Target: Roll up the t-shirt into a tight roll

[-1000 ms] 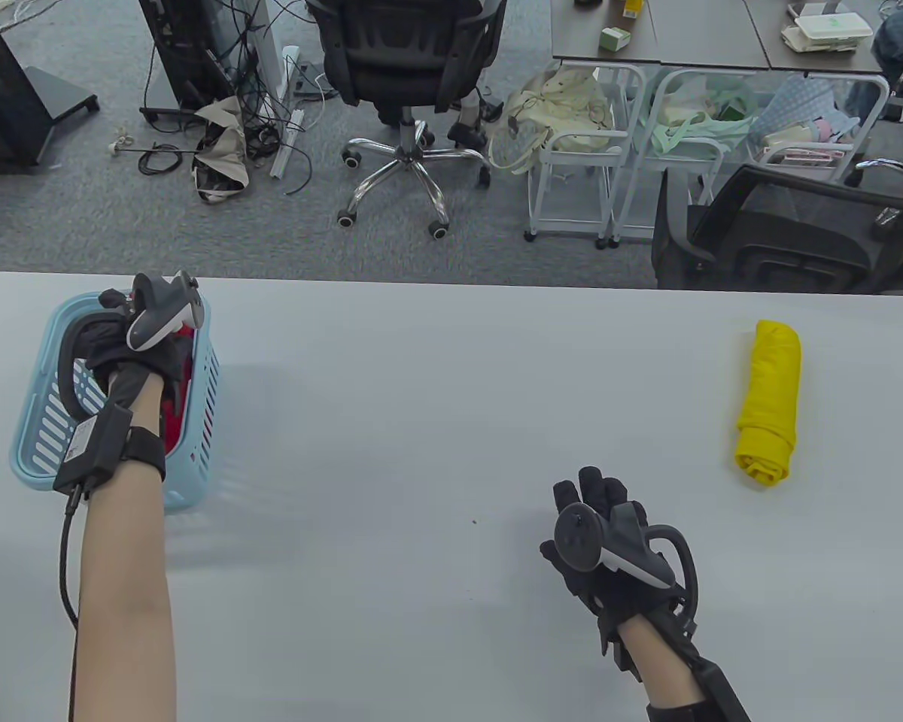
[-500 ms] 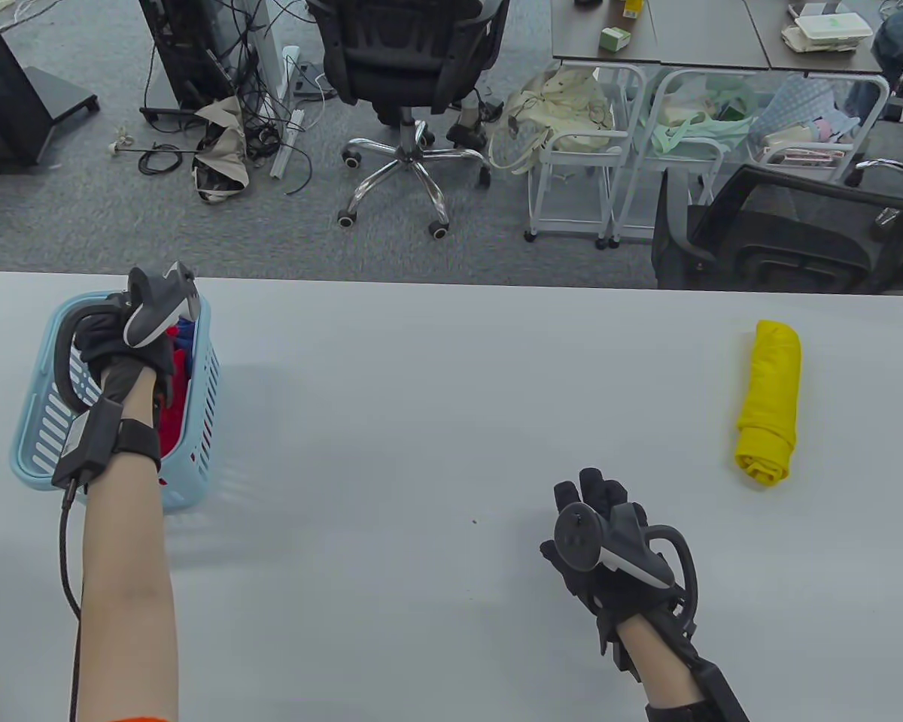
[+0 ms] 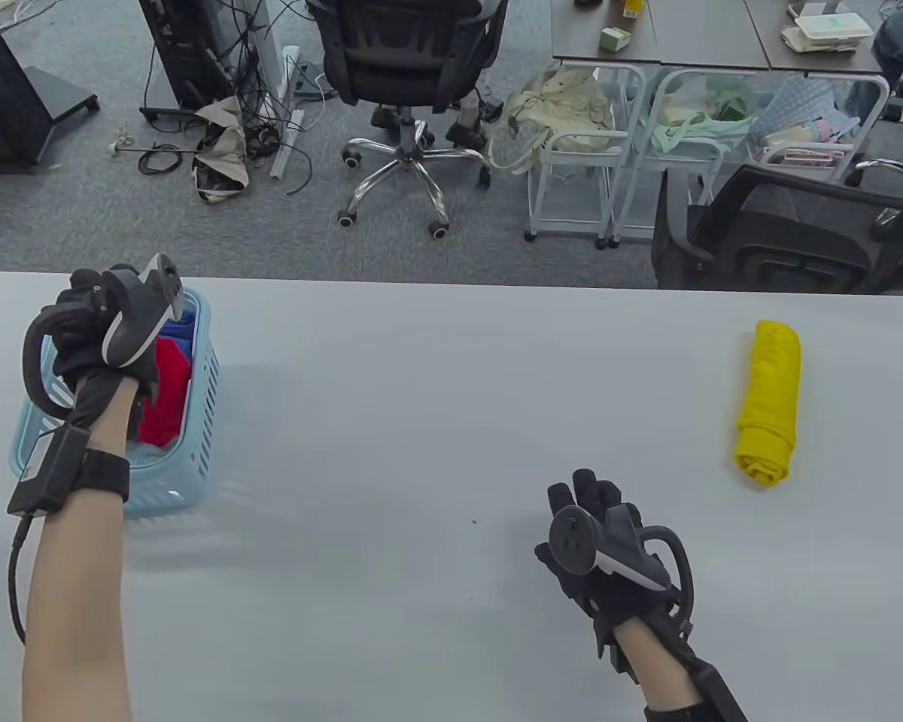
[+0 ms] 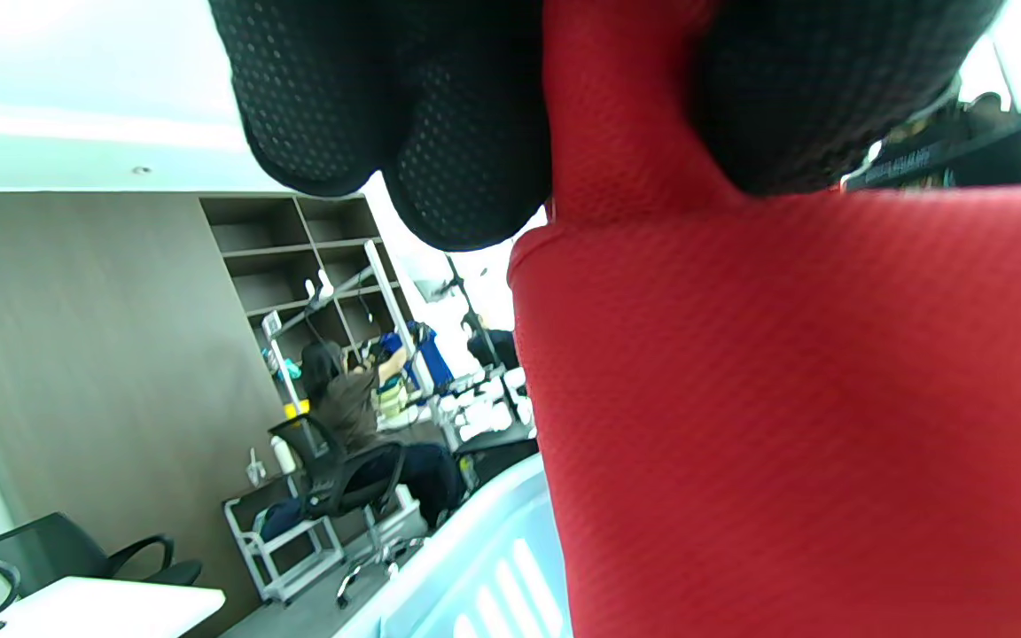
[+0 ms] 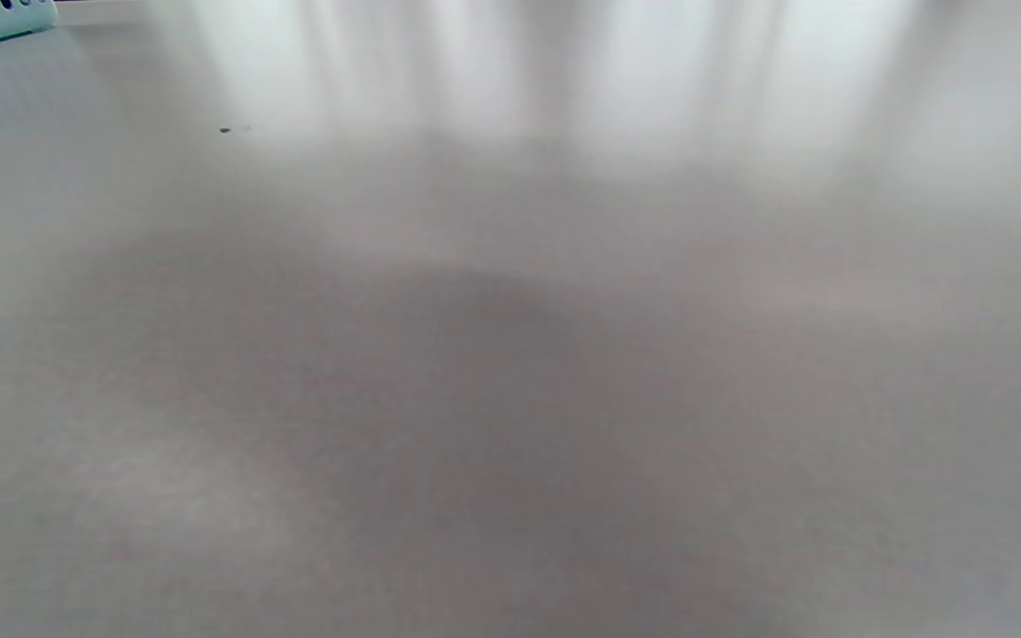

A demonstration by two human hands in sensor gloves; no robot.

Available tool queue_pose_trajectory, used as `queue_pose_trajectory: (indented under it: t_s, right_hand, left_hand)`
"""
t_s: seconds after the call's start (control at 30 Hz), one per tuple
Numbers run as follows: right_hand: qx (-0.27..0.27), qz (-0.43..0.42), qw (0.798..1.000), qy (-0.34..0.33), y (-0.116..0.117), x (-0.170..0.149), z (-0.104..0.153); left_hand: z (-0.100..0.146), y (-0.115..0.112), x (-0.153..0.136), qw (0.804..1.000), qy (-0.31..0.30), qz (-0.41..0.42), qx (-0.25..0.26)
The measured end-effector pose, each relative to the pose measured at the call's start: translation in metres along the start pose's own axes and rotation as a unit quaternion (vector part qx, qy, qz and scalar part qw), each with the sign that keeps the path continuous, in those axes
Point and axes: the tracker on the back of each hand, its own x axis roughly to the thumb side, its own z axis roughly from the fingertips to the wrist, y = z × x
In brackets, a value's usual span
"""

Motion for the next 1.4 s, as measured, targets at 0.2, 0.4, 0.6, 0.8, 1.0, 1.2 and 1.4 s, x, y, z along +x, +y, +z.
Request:
queue_pose_trajectory:
  t_s: [0.2, 0.4, 0.6, 0.8, 1.0, 1.2, 1.4]
  right_hand:
    - [-0.011, 0.001, 1.000, -0.009, -0.004, 0.005, 0.005]
    - [-0.023, 0.004, 1.000, -0.014, -0.009, 0.006, 0.009]
    - [-0.026, 0.002, 1.000, -0.014, -0.010, 0.006, 0.010]
    - [-0.023, 0.003, 1.000, -0.014, -0.010, 0.006, 0.011]
    - [-0.018, 0.003, 1.000, -0.013, -0.010, 0.006, 0.011]
    - [-0.014, 0.001, 1.000, -0.012, -0.010, 0.006, 0.011]
    - [-0.011, -0.001, 1.000, -0.011, -0.010, 0.006, 0.010]
  left_hand:
    - [0.032, 0.053, -0.007, 0.996, -0.024, 0.007, 0.083]
    - [0.058, 0.092, -0.008, 0.990, -0.045, 0.016, 0.136]
    - [0.089, 0.124, -0.005, 0.978, -0.086, 0.061, 0.182]
    - [0.128, 0.135, 0.009, 0.957, -0.164, 0.147, 0.187]
    - [0.167, 0.116, 0.035, 0.934, -0.258, 0.197, 0.153]
    - [0.190, 0.075, 0.063, 0.914, -0.317, 0.241, 0.081]
    - [0.175, 0.025, 0.084, 0.938, -0.302, 0.173, -0.001]
